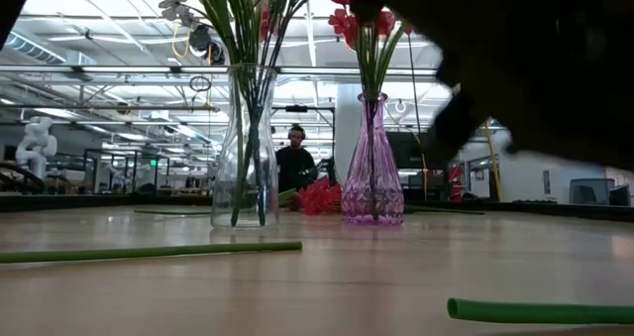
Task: Sort flowers into vase by color
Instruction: Put the bottom dark red flower into the purple vase
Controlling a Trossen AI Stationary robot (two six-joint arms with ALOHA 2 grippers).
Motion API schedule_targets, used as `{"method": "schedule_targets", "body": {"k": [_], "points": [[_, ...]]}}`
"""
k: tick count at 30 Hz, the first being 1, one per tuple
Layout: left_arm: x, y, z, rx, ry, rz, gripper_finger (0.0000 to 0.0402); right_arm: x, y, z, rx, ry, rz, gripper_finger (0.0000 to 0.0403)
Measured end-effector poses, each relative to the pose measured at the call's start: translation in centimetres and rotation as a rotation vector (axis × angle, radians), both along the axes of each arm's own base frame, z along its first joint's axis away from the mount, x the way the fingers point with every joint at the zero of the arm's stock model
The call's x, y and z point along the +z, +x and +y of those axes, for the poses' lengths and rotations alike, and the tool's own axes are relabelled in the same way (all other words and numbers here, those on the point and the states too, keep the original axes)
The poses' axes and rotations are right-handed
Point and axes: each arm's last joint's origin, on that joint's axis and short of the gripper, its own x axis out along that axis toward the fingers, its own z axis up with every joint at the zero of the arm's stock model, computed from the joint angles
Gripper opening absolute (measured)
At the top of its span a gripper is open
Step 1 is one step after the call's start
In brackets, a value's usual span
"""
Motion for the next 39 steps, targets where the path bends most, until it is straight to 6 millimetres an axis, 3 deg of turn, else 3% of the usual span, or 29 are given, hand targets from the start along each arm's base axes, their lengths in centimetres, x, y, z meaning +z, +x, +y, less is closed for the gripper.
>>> {"method": "schedule_targets", "body": {"k": [6,13,24,39], "points": [[-1.2,0.2,0.1,-0.022,-0.014,0.021,0.0012,0.0,0.0,0.0,0.001,0.002,-0.001,0.011],[-1.2,0.2,0.0,-0.027,-0.022,0.023,0.0018,0.0,0.0,0.1,0.013,0.02,0.009,0.011],[-1.6,-0.1,0.1,-0.039,-0.027,0.081,0.0106,0.0,0.0,0.1,-0.007,0.034,0.011,0.011],[-0.3,0.3,-0.1,-0.051,0.062,0.012,0.0112,0.2,0.3,0.3,-0.012,0.059,-0.019,0.011]]}}
